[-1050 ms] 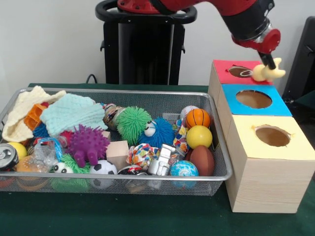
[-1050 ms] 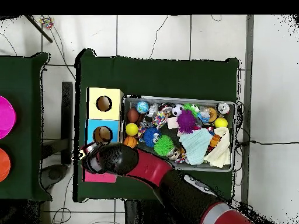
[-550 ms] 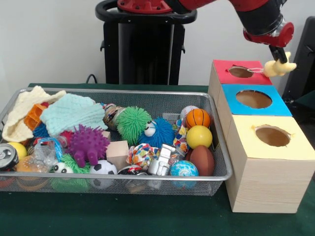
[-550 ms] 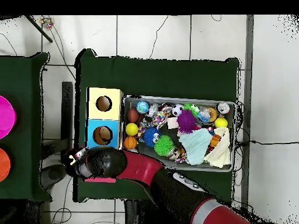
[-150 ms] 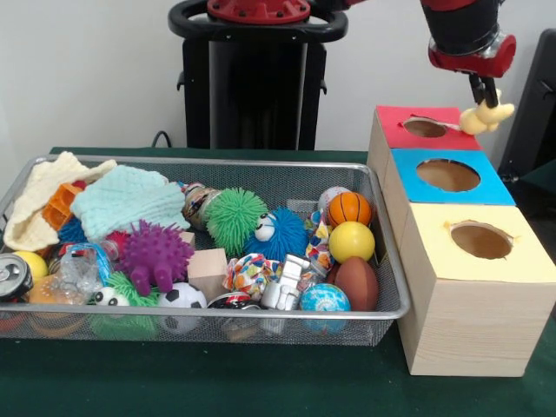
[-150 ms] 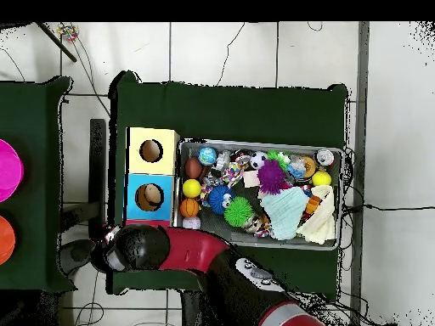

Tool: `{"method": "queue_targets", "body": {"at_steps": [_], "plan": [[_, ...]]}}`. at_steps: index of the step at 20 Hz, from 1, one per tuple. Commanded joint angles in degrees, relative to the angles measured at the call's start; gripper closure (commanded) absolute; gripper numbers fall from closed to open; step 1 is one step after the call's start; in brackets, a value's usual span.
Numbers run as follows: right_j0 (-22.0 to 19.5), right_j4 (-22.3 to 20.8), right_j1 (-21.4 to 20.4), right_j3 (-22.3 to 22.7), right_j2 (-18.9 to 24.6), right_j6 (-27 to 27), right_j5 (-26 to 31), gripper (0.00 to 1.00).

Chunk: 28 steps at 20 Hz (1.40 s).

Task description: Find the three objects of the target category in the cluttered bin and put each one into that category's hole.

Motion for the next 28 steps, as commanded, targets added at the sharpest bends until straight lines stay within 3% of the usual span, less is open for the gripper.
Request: {"method": "queue_targets", "body": {"at_steps": [1, 17, 28], "plan": [[0.75, -5.01, -1.74, -6.64, -8.27, 1.06, 6.82, 1.0], [-1.63, -9.9, -2.66, -7.46, -7.84, -1.88, 7.61, 1.0], [-2.55, -10.22, -2.94, -7.69, -6.74, -1.5, 7.92, 1.0]]}}
